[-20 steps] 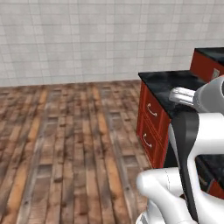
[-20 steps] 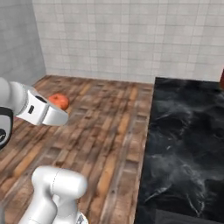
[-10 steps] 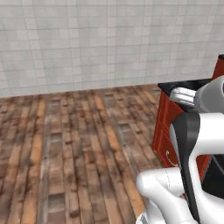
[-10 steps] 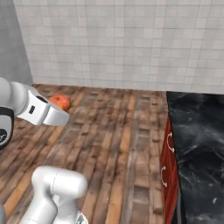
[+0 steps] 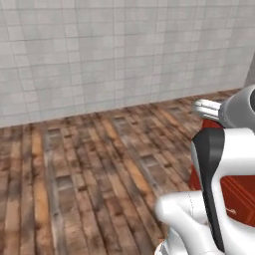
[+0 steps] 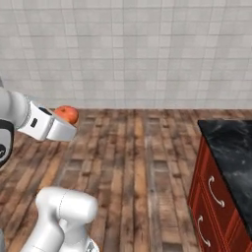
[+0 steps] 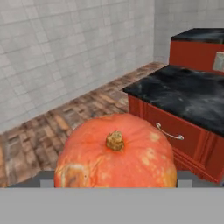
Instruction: Take the cheese, steak, and squash from the fridge and place them on the plate on the dining counter to create an appetizer plate.
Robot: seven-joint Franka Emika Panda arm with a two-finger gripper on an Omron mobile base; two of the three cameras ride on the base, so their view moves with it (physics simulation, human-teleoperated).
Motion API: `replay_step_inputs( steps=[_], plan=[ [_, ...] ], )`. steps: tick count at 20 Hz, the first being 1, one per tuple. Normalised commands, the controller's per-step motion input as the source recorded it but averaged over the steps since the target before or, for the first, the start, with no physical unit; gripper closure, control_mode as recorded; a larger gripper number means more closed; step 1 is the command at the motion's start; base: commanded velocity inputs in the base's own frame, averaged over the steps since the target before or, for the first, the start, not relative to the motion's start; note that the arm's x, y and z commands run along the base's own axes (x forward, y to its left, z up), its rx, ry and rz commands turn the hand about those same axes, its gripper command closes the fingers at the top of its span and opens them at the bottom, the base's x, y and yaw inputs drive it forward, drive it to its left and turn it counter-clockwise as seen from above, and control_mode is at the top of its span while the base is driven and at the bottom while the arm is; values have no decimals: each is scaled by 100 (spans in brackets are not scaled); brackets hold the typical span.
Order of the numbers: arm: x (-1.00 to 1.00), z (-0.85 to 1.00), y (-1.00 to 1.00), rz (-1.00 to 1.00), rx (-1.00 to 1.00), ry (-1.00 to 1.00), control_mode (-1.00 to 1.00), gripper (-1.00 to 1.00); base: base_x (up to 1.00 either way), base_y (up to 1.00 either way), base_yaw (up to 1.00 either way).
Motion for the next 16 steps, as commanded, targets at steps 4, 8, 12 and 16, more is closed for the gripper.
replay_step_inputs(
  steps=[4,8,12,16],
  plan=[
    [0,0,0,0,0,0,100,100,100,52,-37],
    [0,0,0,0,0,0,100,100,100,54,-41],
    [0,0,0,0,0,0,100,100,100,56,-43],
    [0,0,0,0,0,0,100,100,100,59,-45]
  ],
)
